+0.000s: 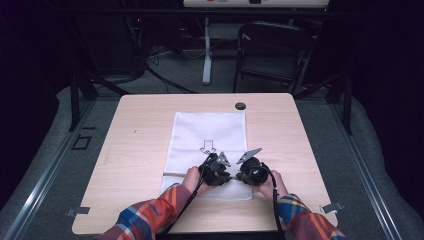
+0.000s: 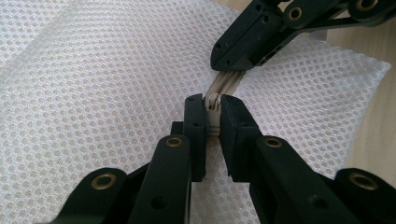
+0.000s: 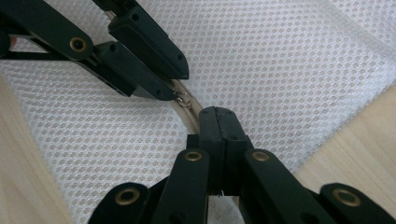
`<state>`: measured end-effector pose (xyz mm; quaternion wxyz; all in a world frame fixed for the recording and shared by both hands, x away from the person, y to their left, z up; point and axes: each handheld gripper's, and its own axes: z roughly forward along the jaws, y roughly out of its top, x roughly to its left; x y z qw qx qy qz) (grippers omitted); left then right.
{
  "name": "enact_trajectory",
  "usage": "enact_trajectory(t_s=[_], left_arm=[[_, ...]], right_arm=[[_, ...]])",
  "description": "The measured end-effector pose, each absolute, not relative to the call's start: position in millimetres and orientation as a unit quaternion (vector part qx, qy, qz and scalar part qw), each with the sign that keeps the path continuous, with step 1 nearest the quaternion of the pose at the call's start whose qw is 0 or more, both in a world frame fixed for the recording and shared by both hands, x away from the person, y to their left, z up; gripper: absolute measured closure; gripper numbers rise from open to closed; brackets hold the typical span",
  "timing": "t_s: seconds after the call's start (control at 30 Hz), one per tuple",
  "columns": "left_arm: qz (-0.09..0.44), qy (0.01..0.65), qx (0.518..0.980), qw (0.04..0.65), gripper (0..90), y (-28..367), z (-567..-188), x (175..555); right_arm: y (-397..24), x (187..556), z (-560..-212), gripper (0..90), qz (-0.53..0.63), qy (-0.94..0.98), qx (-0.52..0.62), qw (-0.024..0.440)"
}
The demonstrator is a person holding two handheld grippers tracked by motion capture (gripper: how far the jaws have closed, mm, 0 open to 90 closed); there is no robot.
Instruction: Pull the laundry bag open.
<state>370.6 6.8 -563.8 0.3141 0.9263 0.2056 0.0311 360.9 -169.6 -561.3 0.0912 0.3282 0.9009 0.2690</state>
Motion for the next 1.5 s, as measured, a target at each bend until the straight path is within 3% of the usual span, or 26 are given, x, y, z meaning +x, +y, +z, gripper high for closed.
enact_trajectory(t_s=[1.5], left_arm=[[0.021, 0.205, 0.931, 0.301, 81.0, 27, -556, 373]], right_arm=[[-169, 358, -562, 90.0, 0.268, 0.907, 0.306, 0.105]])
